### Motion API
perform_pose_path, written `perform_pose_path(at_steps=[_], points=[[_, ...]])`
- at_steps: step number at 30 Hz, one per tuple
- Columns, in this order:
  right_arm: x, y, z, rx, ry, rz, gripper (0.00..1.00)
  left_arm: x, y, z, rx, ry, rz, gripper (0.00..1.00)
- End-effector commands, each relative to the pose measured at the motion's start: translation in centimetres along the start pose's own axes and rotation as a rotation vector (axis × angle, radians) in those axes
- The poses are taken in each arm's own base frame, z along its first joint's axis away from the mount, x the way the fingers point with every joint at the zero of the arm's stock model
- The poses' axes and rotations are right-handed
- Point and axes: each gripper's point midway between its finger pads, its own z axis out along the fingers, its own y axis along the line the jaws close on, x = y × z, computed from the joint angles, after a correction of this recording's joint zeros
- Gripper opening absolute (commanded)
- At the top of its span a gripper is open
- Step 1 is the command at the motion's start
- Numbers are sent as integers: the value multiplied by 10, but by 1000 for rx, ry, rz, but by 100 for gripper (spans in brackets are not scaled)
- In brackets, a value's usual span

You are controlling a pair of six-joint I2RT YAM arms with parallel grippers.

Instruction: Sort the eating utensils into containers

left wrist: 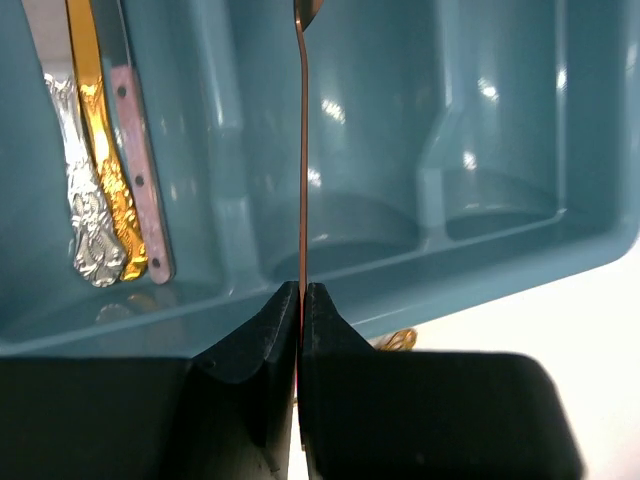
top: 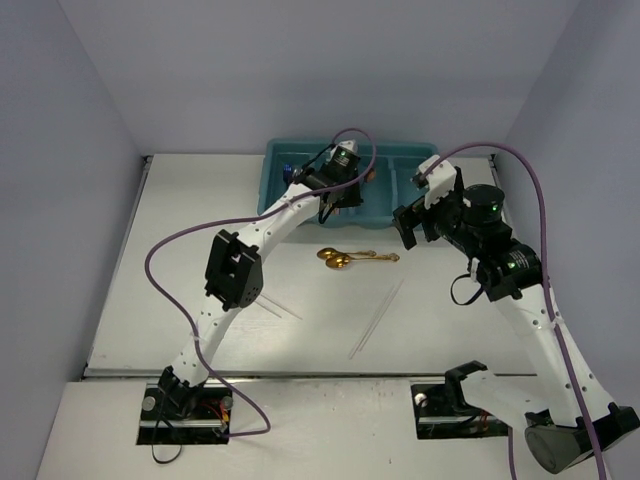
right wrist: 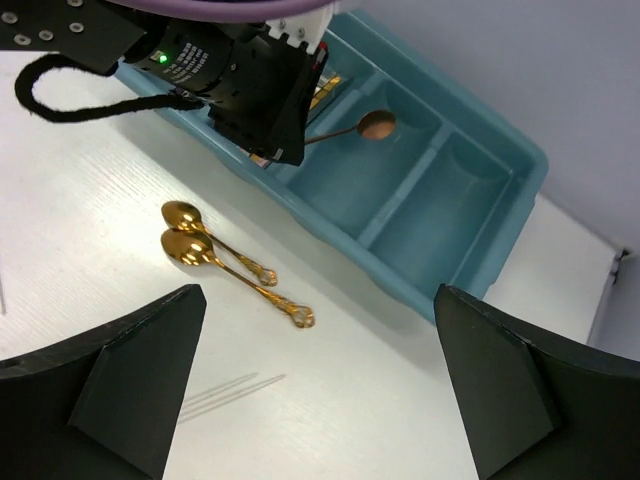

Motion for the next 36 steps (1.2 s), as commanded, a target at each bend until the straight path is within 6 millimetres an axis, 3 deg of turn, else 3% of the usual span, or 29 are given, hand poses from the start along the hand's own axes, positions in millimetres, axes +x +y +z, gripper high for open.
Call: perform_pose_path(at_steps=[1,9,12,15,18,21,24,28,32,36], points=[[-20,-18,-3,116,-70,173,96,-51,-37,-28,93,-158,-42,0],[-21,-19,-10,134,-82,193,95,-66,-56,-11,193,-212,-67,2],[-21,-22,-12,152,-82,185,95,-76,-68,-9,241,-248,-67,32],[-19,-26,-14,172,-77,170,96,-87,-71,-11,257,-289,-58,49],[-14,-23,-13,159,-68,145,99,-103,-72,-23,272,-335,-36,56],[-2,-19,-9,126,-40,45,99,-132,-75,-54,293,-425,17,59],[23,-8,2,37,34,-124,93,-173,-77,-123,331,-551,119,59],[60,18,22,-159,141,-246,82,-200,-41,-193,355,-566,214,63],[89,33,53,-311,237,-343,56,-198,20,-240,377,-526,256,74],[121,48,84,-414,331,-426,40,-165,81,-280,360,-464,294,78]])
